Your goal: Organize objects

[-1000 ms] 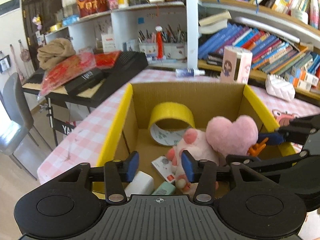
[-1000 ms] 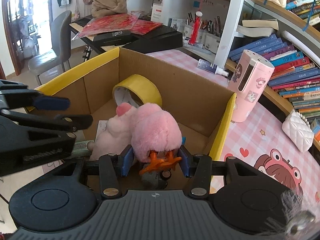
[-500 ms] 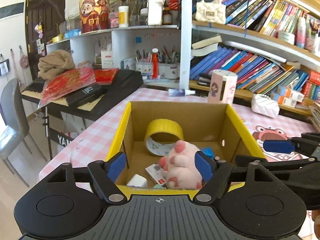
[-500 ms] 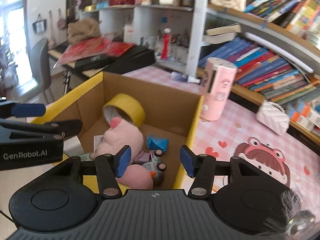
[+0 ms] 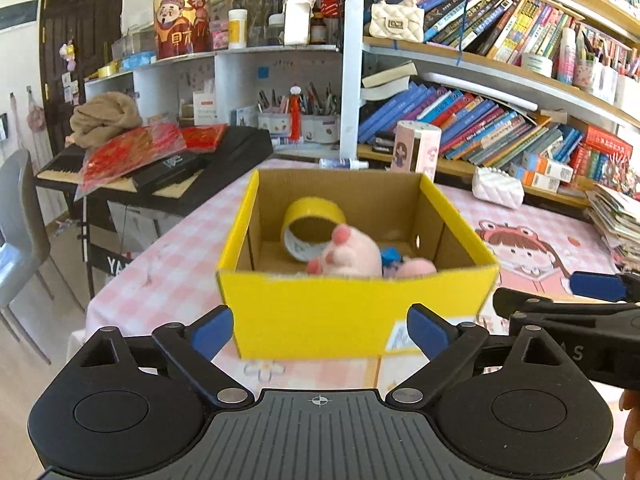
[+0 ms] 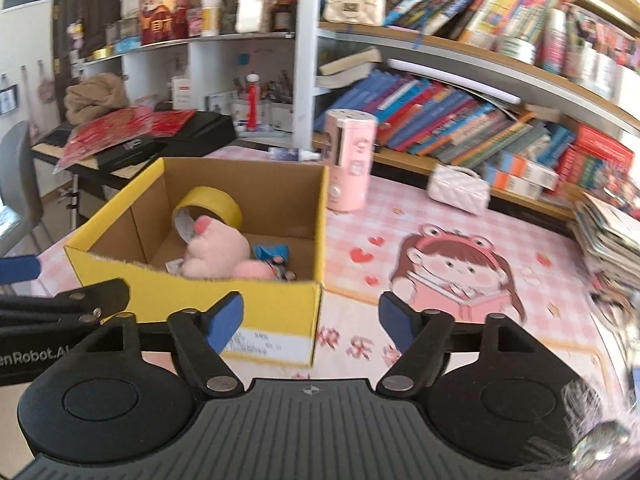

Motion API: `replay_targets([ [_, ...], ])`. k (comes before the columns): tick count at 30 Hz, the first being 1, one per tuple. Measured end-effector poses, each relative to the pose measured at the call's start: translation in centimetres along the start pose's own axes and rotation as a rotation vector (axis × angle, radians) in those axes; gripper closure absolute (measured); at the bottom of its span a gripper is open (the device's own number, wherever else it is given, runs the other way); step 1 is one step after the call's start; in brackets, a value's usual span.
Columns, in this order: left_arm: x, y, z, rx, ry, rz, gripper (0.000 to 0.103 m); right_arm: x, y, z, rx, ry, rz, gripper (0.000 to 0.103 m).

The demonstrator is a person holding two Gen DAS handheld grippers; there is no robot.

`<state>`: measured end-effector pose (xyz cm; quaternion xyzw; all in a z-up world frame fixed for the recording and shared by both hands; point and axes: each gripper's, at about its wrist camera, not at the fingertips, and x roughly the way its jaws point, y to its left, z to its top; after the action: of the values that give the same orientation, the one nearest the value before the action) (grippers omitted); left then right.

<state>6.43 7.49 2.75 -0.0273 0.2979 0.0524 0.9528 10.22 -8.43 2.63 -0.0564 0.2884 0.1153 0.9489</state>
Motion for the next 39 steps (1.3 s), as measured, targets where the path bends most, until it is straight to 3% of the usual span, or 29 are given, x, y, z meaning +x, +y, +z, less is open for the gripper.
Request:
replay_targets([
  [9, -1.9, -0.9, -3.0, 0.038, 0.046, -0.026, 0.003, -3.5, -0.1, -4.0, 0.048, 0.015, -0.136, 0.011],
  [20, -2.9, -4.2, -4.7, 0.15, 0.083, -0.109, 0.003, -6.1, -2.8, -7.5, 0.155, 0.067, -0.282, 0.005],
  [28, -2.9, -5.8, -4.9, 0.21, 0.083, -0.115, 0.002, -6.8, -4.1, -8.1, 0.193, 0.082, -0.338, 0.003],
  [39, -2.8, -7.0, -4.7, 0.228, 0.08, -0.086, 0.002, -6.8, -4.9, -8.1, 0.196, 0.102, -0.345, 0.003],
])
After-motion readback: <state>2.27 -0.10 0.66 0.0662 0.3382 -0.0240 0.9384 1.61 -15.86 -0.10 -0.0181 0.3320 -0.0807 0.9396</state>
